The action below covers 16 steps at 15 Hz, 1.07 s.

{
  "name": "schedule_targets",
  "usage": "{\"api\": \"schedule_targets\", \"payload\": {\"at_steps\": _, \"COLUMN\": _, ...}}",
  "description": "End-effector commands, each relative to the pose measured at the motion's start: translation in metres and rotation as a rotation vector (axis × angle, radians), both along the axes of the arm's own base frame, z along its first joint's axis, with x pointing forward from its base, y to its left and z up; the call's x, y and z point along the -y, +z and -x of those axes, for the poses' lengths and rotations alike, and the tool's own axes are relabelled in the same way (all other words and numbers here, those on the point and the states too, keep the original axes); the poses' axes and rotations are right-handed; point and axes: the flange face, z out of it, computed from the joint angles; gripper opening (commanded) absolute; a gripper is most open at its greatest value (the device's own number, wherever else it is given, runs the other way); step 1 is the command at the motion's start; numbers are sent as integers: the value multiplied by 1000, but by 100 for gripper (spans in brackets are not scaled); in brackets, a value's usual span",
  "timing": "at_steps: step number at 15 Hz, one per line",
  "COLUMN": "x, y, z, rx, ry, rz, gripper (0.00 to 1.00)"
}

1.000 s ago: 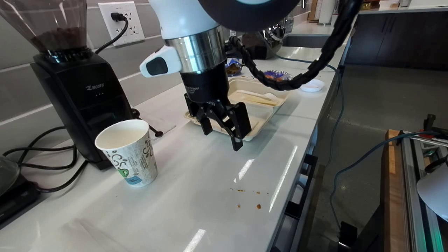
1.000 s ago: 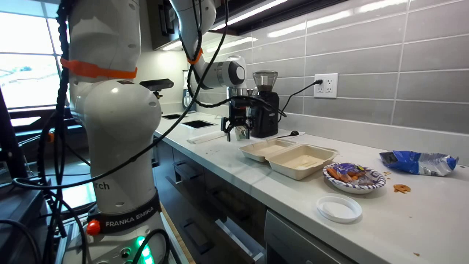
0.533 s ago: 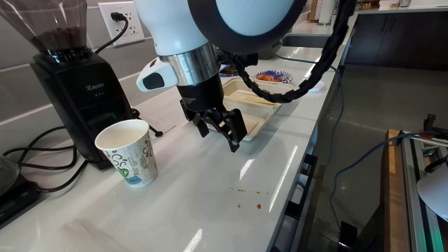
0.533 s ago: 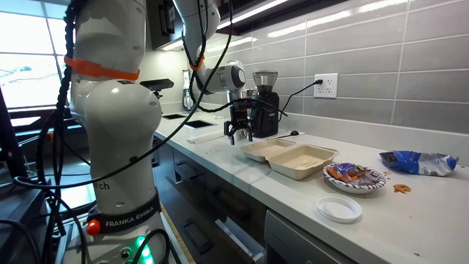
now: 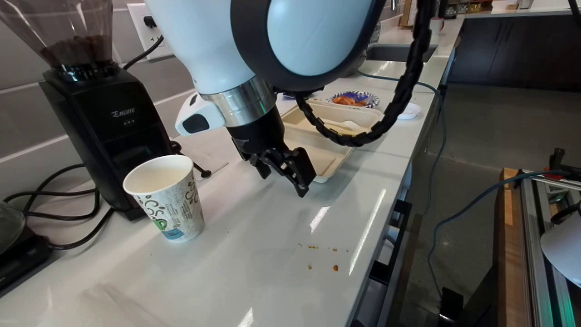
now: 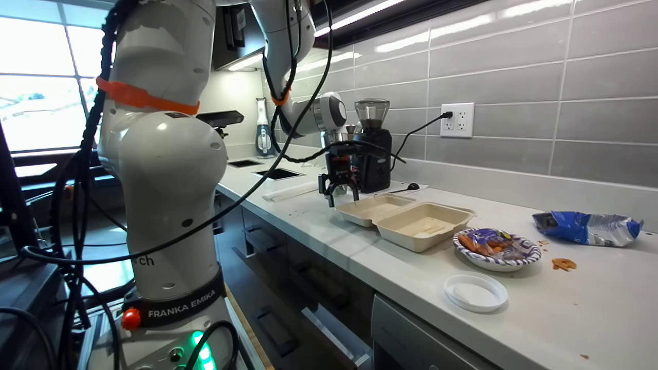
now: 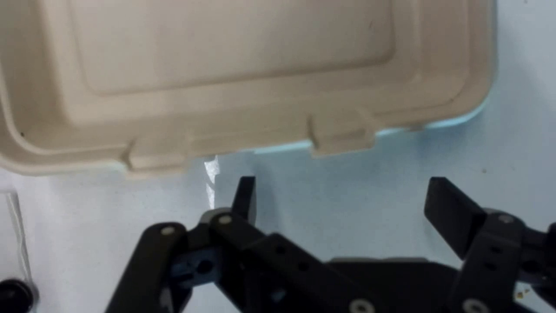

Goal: Close the food pack.

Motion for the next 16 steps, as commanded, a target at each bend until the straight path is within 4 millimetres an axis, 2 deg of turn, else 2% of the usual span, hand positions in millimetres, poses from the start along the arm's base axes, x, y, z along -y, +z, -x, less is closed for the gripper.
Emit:
{"api": "schedule_targets", "payload": {"at_steps": 1, "x": 0, "y": -1, "z": -9, "rx": 3, "ry": -6, "rz": 86, "gripper": 100}}
{"api": "schedule_targets", "payload": {"at_steps": 8, "x": 6, "y": -4, "z": -14, "rx": -11, "ry": 2, "rz": 167, "gripper": 100}}
{"api": "schedule_targets", "payload": {"at_steps": 16, "x": 14, "y": 9, "z": -16, "rx": 28, "ry": 6, "rz": 243, "gripper": 100}}
